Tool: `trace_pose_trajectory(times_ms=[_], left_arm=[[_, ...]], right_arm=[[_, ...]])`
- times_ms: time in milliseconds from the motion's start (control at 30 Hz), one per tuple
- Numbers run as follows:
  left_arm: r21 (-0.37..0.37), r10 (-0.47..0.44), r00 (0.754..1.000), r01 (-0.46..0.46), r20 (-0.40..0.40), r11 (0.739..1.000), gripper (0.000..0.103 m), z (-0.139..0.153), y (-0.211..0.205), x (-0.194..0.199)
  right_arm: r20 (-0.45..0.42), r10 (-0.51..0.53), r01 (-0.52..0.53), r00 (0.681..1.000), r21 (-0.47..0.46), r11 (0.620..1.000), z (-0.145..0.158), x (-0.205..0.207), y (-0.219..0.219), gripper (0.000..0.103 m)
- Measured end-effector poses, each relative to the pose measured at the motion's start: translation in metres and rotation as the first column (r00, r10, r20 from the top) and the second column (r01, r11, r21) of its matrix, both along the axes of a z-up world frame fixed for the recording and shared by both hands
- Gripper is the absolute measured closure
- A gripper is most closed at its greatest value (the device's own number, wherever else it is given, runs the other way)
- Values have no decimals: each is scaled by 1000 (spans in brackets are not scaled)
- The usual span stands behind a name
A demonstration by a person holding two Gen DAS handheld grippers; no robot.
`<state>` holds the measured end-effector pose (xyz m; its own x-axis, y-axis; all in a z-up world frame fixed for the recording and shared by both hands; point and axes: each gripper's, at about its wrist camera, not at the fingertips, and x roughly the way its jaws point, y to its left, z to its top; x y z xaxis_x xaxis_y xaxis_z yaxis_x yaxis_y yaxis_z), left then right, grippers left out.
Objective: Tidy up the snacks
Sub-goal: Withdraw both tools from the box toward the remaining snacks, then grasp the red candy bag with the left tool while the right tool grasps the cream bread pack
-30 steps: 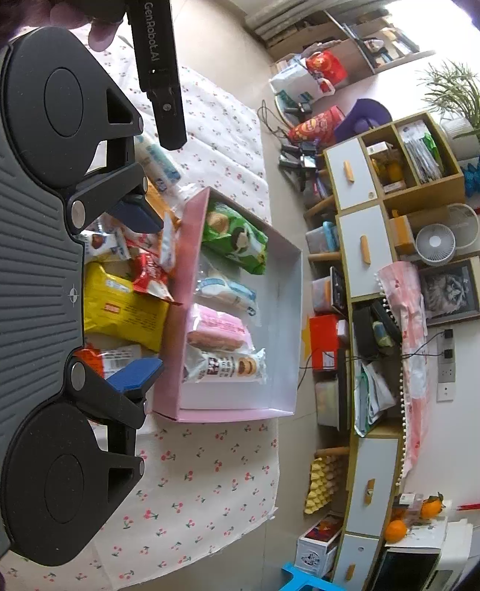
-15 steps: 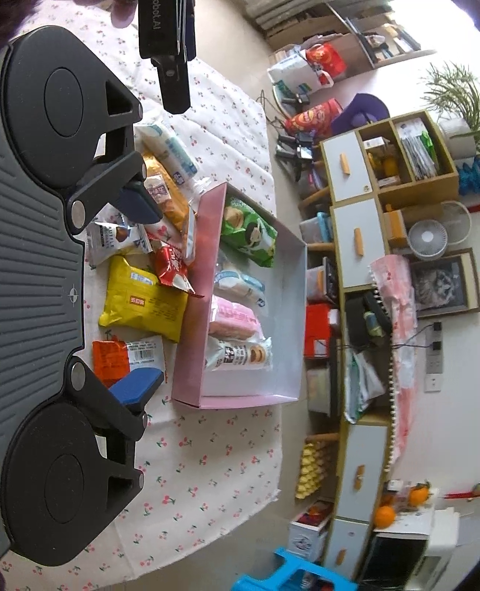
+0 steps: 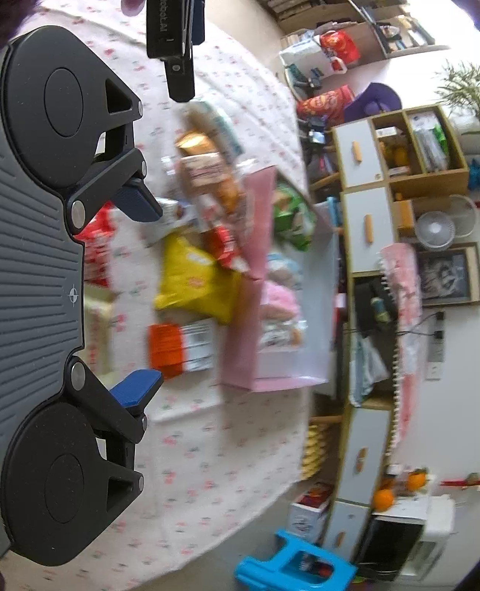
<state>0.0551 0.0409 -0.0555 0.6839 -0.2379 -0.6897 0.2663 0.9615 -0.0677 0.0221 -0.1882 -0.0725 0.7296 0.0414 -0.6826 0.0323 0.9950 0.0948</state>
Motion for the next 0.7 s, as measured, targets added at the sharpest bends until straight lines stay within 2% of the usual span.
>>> trace_pose_trajectory(times_ms=[167,300,467,700], left_arm=[[-10,-156,987,155,-28,988,1,-13,-23,-19],[1,-221,975,222,-36,975,1,-22,-36,-26],[24,-297,955,297,6,955,1,-24,-50,-34],[83,-414,908,409,60,909,3,-22,-72,-40]], right_arm=[[-24,9,-9,1000,-17,1000,-17,-15,-17,14],[-23,-3,2,1000,-45,999,-26,-24,-26,14],[-48,4,-6,999,-49,999,-33,-23,-32,14],[-73,-4,-3,997,-100,995,-38,-23,-40,14]])
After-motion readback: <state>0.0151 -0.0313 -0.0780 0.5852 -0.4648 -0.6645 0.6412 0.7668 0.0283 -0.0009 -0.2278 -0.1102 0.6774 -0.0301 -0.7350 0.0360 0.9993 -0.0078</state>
